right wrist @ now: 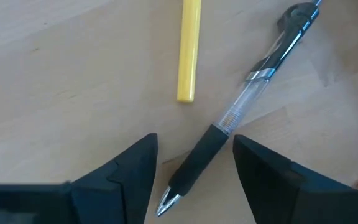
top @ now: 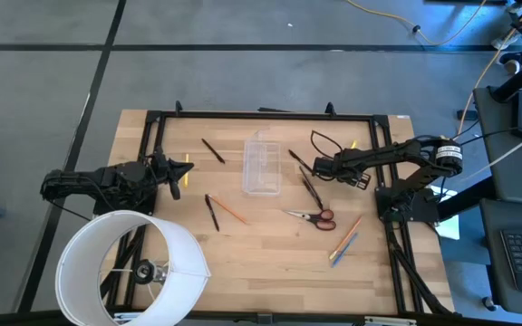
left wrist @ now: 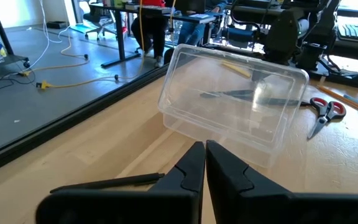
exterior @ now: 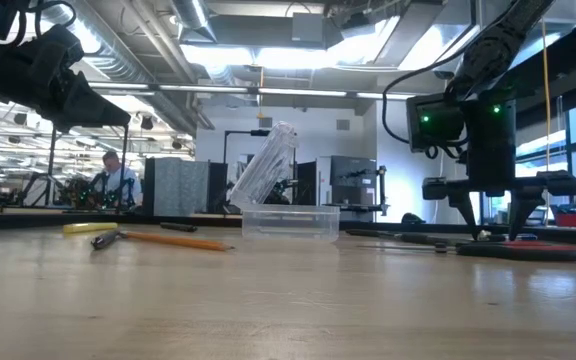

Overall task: Pick & place school supplies into a supply box
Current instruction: Put the transparent pen into the transparent supply box

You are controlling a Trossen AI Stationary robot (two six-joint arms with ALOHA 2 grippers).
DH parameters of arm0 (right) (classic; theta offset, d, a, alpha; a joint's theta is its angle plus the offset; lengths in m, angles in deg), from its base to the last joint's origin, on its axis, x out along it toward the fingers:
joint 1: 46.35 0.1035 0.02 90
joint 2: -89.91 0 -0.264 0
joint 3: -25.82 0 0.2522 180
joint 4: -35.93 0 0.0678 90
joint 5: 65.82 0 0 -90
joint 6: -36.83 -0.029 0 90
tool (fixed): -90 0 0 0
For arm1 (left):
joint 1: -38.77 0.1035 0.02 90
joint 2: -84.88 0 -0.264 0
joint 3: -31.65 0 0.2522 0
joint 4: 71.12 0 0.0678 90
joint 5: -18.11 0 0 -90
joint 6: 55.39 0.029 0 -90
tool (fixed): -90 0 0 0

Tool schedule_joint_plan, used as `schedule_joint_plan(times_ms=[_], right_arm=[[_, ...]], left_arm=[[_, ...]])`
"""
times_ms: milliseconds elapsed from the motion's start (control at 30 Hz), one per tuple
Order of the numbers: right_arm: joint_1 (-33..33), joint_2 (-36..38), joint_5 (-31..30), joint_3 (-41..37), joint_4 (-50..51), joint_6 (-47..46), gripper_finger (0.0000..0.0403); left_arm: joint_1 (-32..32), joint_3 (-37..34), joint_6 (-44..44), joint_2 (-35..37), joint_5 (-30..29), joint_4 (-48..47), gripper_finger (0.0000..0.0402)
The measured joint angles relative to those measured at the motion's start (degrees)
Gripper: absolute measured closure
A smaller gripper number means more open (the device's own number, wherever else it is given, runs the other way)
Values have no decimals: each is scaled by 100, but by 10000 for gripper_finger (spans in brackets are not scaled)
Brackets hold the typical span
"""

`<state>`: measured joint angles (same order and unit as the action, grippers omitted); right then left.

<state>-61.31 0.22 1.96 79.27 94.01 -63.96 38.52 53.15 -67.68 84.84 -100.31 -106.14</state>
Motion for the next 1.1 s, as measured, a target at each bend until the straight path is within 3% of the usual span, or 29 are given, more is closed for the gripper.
schedule_joint_plan(times_ms=[1100], right_arm=[[-4, 15, 290, 13, -43, -249, 187]], left_arm=[[0, 0, -59, 0, 0, 2, 393]])
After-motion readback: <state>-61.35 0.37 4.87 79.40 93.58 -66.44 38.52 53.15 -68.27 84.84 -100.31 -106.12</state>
